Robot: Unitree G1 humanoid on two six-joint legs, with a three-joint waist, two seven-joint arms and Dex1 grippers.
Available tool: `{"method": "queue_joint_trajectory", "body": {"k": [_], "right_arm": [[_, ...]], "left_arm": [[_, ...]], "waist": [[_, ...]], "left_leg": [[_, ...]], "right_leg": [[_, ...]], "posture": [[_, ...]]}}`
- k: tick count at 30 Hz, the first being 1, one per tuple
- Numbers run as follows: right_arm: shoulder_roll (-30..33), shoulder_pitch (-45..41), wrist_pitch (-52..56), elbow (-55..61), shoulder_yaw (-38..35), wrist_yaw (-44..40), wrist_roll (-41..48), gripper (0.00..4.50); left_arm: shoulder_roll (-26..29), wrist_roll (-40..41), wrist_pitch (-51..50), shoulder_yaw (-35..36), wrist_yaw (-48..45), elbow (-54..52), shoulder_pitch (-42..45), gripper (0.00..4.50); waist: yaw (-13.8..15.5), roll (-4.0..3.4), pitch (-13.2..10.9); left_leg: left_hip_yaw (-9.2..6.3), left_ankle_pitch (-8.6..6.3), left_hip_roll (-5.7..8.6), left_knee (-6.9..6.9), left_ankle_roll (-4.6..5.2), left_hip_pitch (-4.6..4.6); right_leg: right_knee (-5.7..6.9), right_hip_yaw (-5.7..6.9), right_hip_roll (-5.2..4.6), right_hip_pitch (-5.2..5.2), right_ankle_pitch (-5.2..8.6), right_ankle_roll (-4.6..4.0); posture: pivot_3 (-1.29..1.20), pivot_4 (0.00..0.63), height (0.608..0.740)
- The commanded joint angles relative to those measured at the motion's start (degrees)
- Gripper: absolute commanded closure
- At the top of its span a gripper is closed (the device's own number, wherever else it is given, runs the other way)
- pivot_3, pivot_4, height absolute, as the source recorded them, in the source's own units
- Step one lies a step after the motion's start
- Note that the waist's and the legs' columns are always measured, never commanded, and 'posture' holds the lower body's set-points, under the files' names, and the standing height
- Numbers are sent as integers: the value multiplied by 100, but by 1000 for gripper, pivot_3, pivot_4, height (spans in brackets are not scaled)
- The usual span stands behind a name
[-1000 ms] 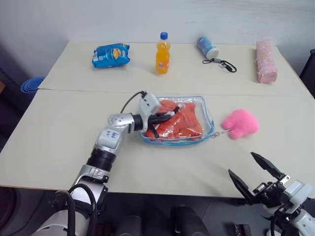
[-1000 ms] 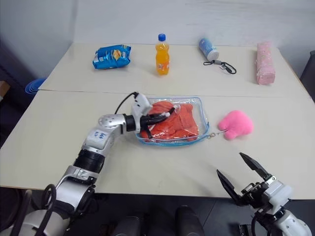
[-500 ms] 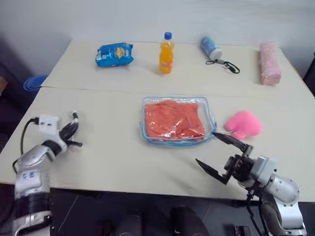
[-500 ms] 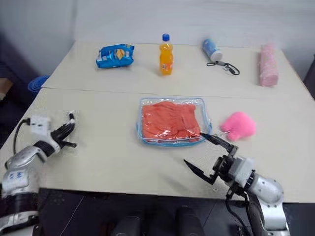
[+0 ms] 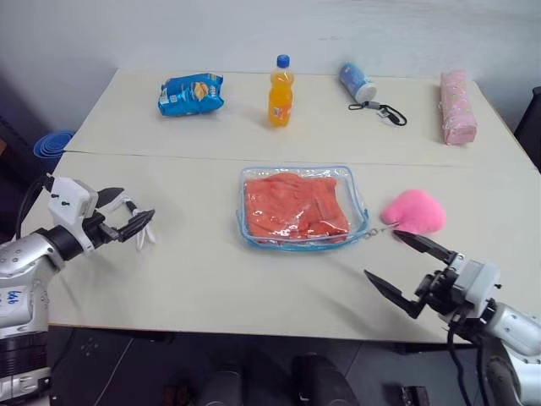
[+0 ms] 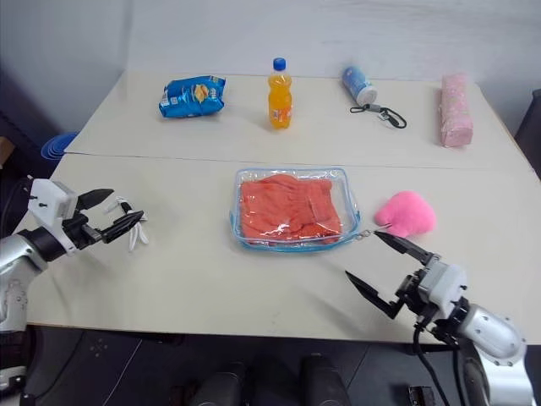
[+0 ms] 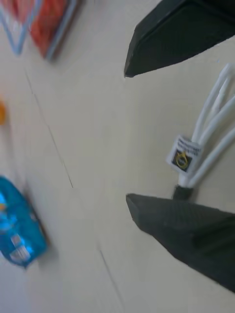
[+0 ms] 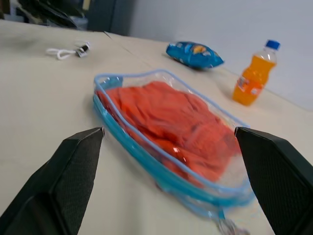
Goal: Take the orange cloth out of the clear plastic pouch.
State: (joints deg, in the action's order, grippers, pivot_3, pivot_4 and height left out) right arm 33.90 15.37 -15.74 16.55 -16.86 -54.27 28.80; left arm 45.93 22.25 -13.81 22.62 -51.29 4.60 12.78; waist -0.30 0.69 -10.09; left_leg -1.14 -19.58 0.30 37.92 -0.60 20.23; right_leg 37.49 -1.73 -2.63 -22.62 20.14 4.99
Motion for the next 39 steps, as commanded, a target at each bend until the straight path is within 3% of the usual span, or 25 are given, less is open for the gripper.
{"method": "queue_joint_trajectory", "body": {"k": [1, 6, 10, 14, 19, 22, 26, 35, 39], "right_arm": [[133, 304, 22, 473, -301, -80, 210, 0], [101, 640, 113, 759, -384, -21, 226, 0], [51, 742, 153, 913, -259, 45, 135, 0], [29, 827, 250, 1091, -261, 169, 122, 0], [-19, 1060, 269, 1265, -345, 301, 77, 0], [-78, 1163, 248, 1332, -306, 392, -1, 0], [-167, 1226, 247, 1393, -249, 492, -91, 0], [-247, 1475, 128, 1289, -368, 479, -162, 0], [-252, 1630, 73, 1306, -446, 484, -132, 0]], "left_arm": [[134, -8, 557, -396, -711, -78, 234, 220], [-314, -519, 1842, -1440, -1186, 28, 812, 105], [-802, -1376, 3140, -2396, -1359, 904, 1376, 105], [-1402, -1586, 3460, -2799, -1194, 1711, 1970, 105], [-1722, -2086, 3904, -3157, -931, 2456, 2396, 105], [-1898, -2274, 4085, -3268, -743, 2951, 2595, 655], [-2095, -2379, 4269, -3405, -730, 3410, 2744, 1947], [-2389, -1773, 4848, -3564, -2110, 3776, 2768, 4458], [-2418, -1629, 4998, -3566, -2475, 3819, 2766, 4489]], "waist": [[5, -1, 0], [29, -1, 0], [17, 0, 1], [10, 1, 0], [22, 2, -1], [37, 2, -1], [36, 2, 0], [40, 2, 0], [39, 2, 0]], "left_leg": [[0, 0, 0, 0, 1, -1], [2, -6, 1, 2, 12, -2], [7, -5, 3, 8, 12, 0], [15, -6, 0, 9, 13, 0], [16, -6, 0, 16, 13, 0], [16, -5, 1, 17, 13, -1], [15, -6, 1, 21, 13, -1], [17, -5, 2, 25, 13, -2], [17, -5, 2, 24, 13, -3]], "right_leg": [[0, 0, 0, 2, 0, 0], [-3, -3, 0, 6, 0, 0], [-2, -7, 6, 6, -1, 2], [6, -14, 18, -1, -1, 3], [14, -16, 18, -2, -2, 4], [16, -16, 17, 0, -2, 4], [18, -16, 17, 0, -2, 4], [19, -16, 16, 2, -2, 4], [20, -16, 17, 2, -2, 4]], "posture": [[0, 150, 740], [0, 150, 740], [0, 150, 740], [0, 150, 740], [0, 150, 740], [0, 150, 740], [0, 150, 740], [0, 150, 740], [0, 150, 740]]}}
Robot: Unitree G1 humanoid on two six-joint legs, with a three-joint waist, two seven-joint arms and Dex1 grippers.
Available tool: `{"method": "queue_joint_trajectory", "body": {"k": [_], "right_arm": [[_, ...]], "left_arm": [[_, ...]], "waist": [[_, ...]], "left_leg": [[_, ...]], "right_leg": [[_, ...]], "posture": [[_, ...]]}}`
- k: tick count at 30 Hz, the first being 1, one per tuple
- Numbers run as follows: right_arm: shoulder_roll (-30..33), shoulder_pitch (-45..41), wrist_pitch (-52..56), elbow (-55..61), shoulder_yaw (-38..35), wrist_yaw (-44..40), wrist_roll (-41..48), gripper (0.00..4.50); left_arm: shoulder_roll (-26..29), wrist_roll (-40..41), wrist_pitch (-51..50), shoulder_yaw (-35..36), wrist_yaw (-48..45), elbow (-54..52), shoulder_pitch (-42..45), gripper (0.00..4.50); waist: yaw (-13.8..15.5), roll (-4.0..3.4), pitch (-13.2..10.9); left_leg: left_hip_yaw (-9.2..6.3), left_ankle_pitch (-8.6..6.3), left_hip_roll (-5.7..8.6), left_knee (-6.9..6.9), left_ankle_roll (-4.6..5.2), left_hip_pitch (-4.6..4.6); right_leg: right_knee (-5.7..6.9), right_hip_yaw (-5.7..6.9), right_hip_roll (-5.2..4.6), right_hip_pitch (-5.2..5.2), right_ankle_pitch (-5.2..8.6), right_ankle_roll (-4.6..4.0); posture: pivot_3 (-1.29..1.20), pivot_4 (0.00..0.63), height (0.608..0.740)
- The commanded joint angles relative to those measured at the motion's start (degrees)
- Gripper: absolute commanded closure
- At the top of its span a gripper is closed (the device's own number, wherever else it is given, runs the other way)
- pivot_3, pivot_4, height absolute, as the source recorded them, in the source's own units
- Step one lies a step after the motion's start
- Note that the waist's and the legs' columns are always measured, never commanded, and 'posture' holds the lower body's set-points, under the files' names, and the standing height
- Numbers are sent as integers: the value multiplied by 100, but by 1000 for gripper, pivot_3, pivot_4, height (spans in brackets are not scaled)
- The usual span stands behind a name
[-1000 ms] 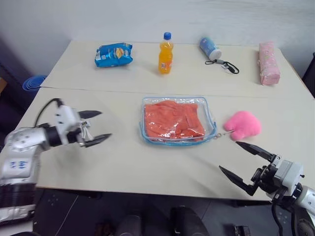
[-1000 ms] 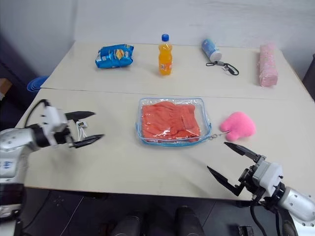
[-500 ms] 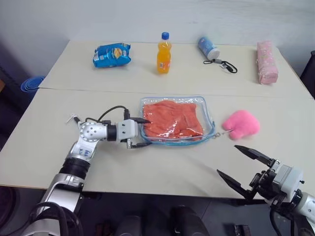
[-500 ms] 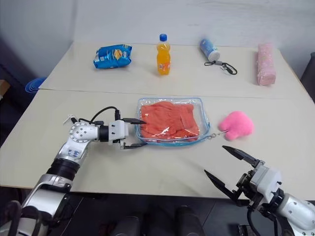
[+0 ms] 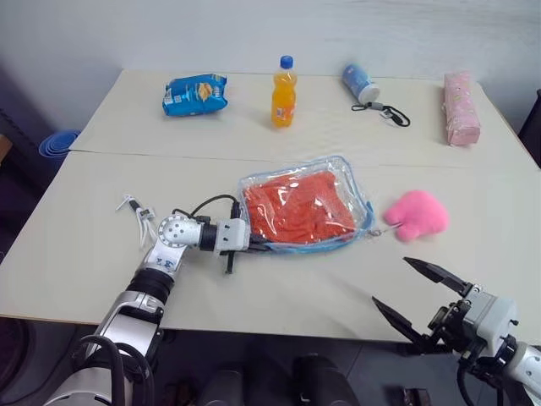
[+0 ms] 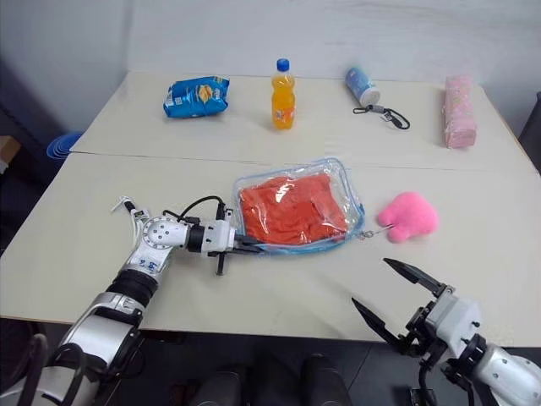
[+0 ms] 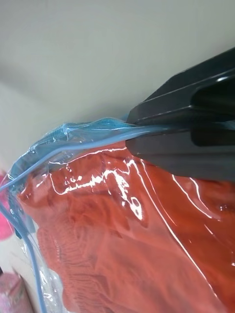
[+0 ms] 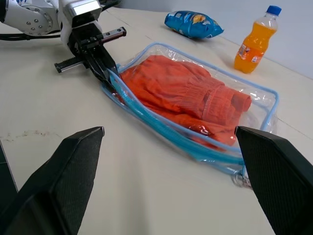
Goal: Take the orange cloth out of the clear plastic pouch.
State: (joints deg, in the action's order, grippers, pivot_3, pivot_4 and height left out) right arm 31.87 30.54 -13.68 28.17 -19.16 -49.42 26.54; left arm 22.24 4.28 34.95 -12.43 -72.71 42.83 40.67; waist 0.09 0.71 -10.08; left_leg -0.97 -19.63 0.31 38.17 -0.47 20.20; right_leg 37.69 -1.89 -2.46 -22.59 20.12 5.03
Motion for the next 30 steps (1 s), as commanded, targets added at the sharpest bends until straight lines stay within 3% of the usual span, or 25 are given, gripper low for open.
{"method": "queue_joint_trajectory", "body": {"k": [1, 14, 26, 27, 30], "right_arm": [[-58, 157, -141, 162, -230, 3, 95, 0], [-90, 324, -193, 117, -322, -99, 140, 0], [-210, 513, -393, -149, -335, -201, 158, 0], [-210, 502, -405, -186, -328, -215, 163, 0], [-196, 403, -395, -290, -323, -245, 196, 0]], "left_arm": [[-62, 243, 111, -47, -457, -7, -13, 4489], [-46, -262, 682, 53, -137, 1217, 722, 4489], [170, -78, 578, 269, -285, 1307, 743, 4489], [177, 42, 439, 309, -432, 1239, 719, 3969], [224, 215, 175, 440, -529, 1037, 658, 3117]], "waist": [[-1, 0, 0], [-1, 1, 0], [-25, 0, 0], [-23, 1, 0], [-13, 1, 0]], "left_leg": [[1, 0, 0, 0, 0, 0], [0, -8, 1, 2, 21, 0], [0, -8, -2, 0, 21, -4], [0, -8, -2, 0, 21, -4], [0, -8, -1, 0, 21, -3]], "right_leg": [[0, -1, 0, 0, 0, 0], [2, 1, 2, 1, 0, 0], [5, 0, 4, 0, 0, 0], [6, 0, 4, 0, 0, 0], [5, 0, 3, 0, 0, 0]], "posture": [[0, 150, 740], [0, 150, 740], [0, 150, 740], [0, 150, 740], [0, 150, 740]]}}
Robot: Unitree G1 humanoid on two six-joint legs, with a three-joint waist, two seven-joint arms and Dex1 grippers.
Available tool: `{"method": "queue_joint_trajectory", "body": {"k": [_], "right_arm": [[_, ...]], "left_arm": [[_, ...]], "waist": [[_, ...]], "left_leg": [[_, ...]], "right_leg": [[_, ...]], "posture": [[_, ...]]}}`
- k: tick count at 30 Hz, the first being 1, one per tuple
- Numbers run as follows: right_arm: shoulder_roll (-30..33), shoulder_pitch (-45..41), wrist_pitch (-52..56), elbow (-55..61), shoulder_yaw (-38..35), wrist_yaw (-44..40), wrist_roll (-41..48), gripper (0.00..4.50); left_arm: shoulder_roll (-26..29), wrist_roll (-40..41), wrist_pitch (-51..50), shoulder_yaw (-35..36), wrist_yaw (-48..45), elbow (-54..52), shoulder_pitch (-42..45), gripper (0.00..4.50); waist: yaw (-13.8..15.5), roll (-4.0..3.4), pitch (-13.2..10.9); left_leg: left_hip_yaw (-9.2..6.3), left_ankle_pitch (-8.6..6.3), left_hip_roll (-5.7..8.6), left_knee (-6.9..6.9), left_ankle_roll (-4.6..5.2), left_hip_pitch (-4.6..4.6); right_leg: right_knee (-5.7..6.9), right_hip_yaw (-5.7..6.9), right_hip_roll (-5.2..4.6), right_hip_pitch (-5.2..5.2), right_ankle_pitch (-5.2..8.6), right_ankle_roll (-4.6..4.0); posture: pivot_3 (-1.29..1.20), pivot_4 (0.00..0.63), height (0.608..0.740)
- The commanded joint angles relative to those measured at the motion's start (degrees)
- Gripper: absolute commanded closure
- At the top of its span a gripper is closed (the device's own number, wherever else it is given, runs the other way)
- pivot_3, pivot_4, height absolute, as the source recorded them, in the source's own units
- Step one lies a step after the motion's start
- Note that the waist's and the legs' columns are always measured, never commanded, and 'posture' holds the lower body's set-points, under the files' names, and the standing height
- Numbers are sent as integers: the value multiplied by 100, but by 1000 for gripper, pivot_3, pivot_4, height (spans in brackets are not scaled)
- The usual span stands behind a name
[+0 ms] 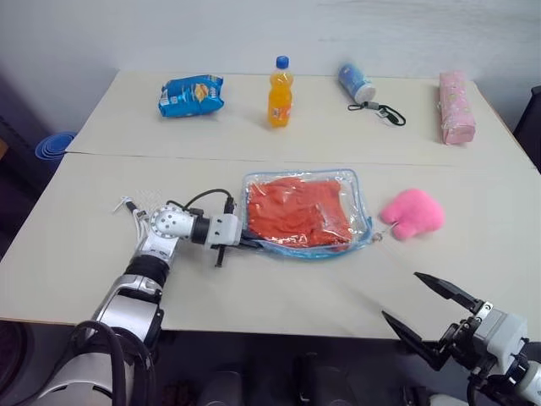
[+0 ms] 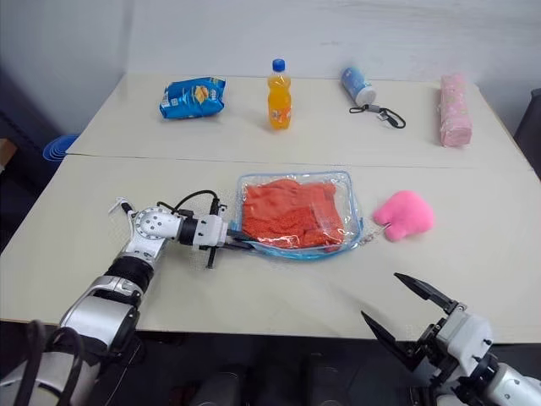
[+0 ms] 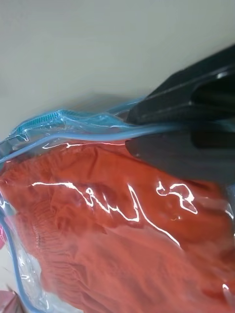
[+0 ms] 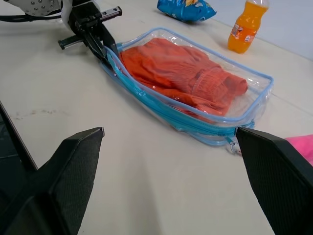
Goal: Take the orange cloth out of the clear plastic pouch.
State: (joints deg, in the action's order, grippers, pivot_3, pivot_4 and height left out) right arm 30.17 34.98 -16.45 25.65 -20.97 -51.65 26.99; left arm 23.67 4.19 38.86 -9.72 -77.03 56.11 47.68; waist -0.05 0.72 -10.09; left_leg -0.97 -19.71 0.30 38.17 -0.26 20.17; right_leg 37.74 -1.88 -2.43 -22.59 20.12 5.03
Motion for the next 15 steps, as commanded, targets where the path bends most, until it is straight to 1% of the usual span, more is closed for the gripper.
{"method": "queue_joint_trajectory", "body": {"k": [1, 3, 4, 6, 8, 9, 11, 12, 14, 15], "right_arm": [[-17, -91, -97, -66, -155, -22, 184, 0], [-8, -238, 32, -117, -264, 66, 378, 0], [12, -339, 142, -157, -361, 140, 523, 0], [130, -613, 489, -295, -603, 349, 806, 0], [347, -910, 1068, -484, -799, 615, 1014, 0], [451, -1046, 1266, -587, -852, 676, 1030, 0], [783, -1551, 1763, -937, -819, 857, 904, 0], [959, -1805, 2042, -1106, -764, 990, 791, 0], [1306, -2673, 2844, -1686, -493, 1524, 479, 0], [1424, -3024, 3178, -1926, -367, 1683, 370, 0]], "left_arm": [[111, 282, -293, 227, -90, -393, -70, 2797], [231, 421, -474, 324, -143, -741, -193, 2165], [317, 500, -590, 384, -138, -980, -295, 1944], [520, 687, -829, 528, -110, -1573, -585, 1335], [734, 1033, -1523, 685, -137, -2314, -982, 621], [817, 1168, -1858, 741, -117, -2641, -1155, 421], [1017, 1632, -2938, 939, 86, -3540, -1636, 421], [1076, 1826, -3325, 1052, 228, -3903, -1847, 421], [1192, 2166, -4048, 1226, 496, -4699, -2399, 59], [1236, 2271, -4327, 1265, 595, -5006, -2605, 19]], "waist": [[1, 0, 0], [-9, 0, 0], [-22, 0, 0], [-34, -1, 0], [-35, -1, 1], [-38, -2, 1], [-22, -2, 1], [-36, -4, 0], [-73, -6, 0], [-68, -9, -1]], "left_leg": [[0, 0, 0, 0, 0, 1], [-1, 0, 0, 0, 0, 1], [-1, 0, -1, -1, 0, 1], [-1, 1, -3, -1, -2, 0], [-1, 8, -5, -2, -16, 0], [-2, 9, -5, -2, -17, -1], [-5, 9, -6, -3, -17, 0], [-6, 9, -6, -3, -16, 1], [-2, 8, -5, 0, -15, 0], [-4, 10, -2, -1, -11, 2]], "right_leg": [[0, 0, 0, 0, 0, 0], [0, 0, -1, 0, 0, 0], [0, -1, -1, -2, 0, 0], [1, -3, -1, -2, 0, 0], [1, -4, -1, -2, 0, 0], [2, -4, -3, -2, 0, 0], [2, -3, -7, -2, 0, 0], [0, -2, -8, -2, 0, -1], [-1, -9, -12, -1, 0, -1], [-2, -7, -18, -1, 0, -1]], "posture": [[0, 150, 740], [0, 150, 740], [0, 150, 740], [0, 150, 740], [0, 150, 740], [0, 150, 740], [0, 150, 740], [0, 150, 740], [0, 150, 740], [0, 150, 740]]}}
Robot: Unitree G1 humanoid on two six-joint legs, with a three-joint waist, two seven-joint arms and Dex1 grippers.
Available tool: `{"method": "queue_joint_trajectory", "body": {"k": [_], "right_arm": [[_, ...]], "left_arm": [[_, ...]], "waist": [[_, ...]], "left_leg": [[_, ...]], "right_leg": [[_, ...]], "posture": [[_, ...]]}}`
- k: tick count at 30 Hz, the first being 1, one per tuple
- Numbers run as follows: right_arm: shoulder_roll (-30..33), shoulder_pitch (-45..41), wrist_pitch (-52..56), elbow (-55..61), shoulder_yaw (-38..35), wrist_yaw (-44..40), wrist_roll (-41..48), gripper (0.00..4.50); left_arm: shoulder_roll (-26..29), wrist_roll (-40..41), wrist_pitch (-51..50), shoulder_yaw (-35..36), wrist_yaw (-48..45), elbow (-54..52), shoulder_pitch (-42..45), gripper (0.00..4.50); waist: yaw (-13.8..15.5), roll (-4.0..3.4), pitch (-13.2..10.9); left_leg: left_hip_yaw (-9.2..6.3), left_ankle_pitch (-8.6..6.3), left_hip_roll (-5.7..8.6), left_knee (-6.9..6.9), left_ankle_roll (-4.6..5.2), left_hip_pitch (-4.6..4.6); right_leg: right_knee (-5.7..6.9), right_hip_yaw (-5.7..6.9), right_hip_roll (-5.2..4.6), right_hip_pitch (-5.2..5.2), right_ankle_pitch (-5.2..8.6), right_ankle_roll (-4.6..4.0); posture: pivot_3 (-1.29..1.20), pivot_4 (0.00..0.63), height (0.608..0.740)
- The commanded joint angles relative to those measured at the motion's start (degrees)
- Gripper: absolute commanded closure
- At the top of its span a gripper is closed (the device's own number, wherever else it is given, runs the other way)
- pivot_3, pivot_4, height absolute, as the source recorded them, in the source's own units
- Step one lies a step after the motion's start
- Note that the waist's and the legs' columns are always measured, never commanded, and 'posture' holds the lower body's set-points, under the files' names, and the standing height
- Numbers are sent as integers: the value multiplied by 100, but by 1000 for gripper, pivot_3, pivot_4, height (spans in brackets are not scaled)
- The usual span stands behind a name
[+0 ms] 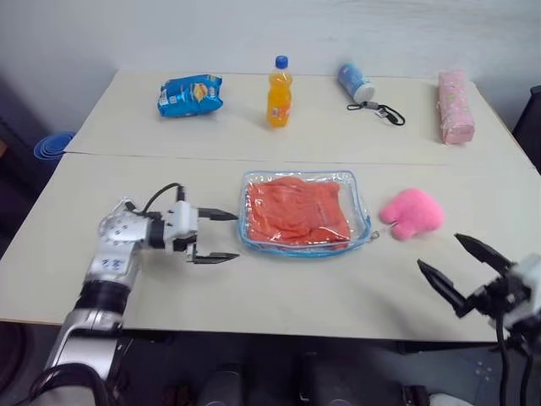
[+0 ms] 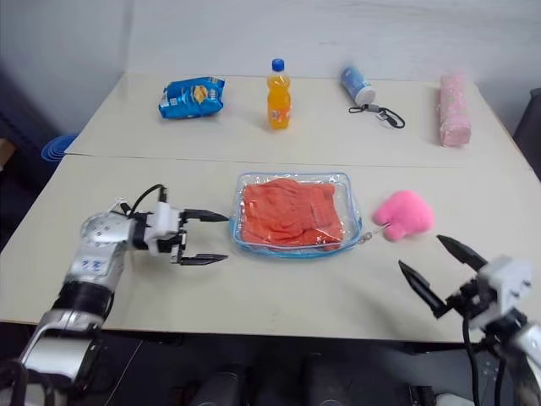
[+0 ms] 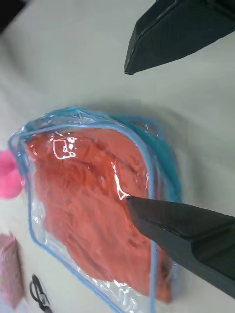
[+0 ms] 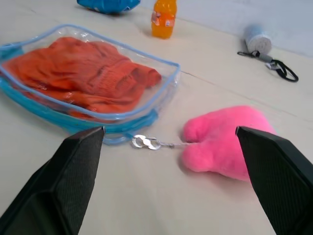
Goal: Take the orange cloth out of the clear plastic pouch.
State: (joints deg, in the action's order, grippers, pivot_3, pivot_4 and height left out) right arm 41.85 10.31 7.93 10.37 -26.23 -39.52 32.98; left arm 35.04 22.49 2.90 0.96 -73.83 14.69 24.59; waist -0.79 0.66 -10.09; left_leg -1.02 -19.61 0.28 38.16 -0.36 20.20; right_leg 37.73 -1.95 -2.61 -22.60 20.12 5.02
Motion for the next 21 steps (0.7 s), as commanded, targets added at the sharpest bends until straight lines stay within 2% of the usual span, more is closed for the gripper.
{"method": "queue_joint_trajectory", "body": {"k": [1, 7, 10, 15, 16, 18, 21], "right_arm": [[321, -1093, 1035, -826, 333, 731, -433, 0], [196, -3275, 1885, -2840, 923, 1036, -903, 0], [177, -3754, 2366, -3334, 1108, 629, -815, 528], [344, -3846, 3161, -3038, 837, -193, -254, 2033], [427, -3773, 3330, -2870, 733, -419, -80, 2443], [651, -3569, 3792, -2512, 500, -778, 303, 2986], [1002, -3036, 3885, -1829, 169, -1277, 583, 4003]], "left_arm": [[48, 497, -888, 243, 478, -1164, -517, 19], [-200, 489, -1287, 151, 1084, -2120, -1206, 19], [-227, 462, -1354, 43, 1117, -2281, -1316, 0], [-219, 426, -1361, 33, 1138, -2257, -1242, 0], [-217, 410, -1342, 35, 1138, -2230, -1219, 0], [-220, 387, -1320, 32, 1137, -2179, -1182, 0], [-230, 322, -1268, 10, 1149, -2101, -1135, 0]], "waist": [[10, -2, -1], [48, -18, -1], [63, -20, -1], [52, -20, -1], [52, -20, -1], [60, -20, -1], [74, -21, -1]], "left_leg": [[0, 0, 0, 0, 0, 0], [-4, 3, -2, -4, -3, 9], [-1, 6, -1, -2, -10, 17], [3, 3, 0, -1, -4, 21], [3, 3, 0, -1, -4, 21], [2, 2, 0, -2, -2, 22], [-1, -2, -1, -4, 4, 24]], "right_leg": [[0, 1, 0, -2, 0, 0], [3, 8, 8, -16, 1, -2], [0, 8, 8, -20, 1, -2], [-5, 5, 7, -20, 0, 0], [-5, 5, 6, -20, 0, 0], [-5, 6, 7, -20, 0, 0], [-9, 9, 7, -20, 0, 0]], "posture": [[0, 150, 740], [0, 150, 740], [0, 150, 740], [0, 150, 740], [0, 150, 740], [0, 150, 740], [0, 150, 740]]}}
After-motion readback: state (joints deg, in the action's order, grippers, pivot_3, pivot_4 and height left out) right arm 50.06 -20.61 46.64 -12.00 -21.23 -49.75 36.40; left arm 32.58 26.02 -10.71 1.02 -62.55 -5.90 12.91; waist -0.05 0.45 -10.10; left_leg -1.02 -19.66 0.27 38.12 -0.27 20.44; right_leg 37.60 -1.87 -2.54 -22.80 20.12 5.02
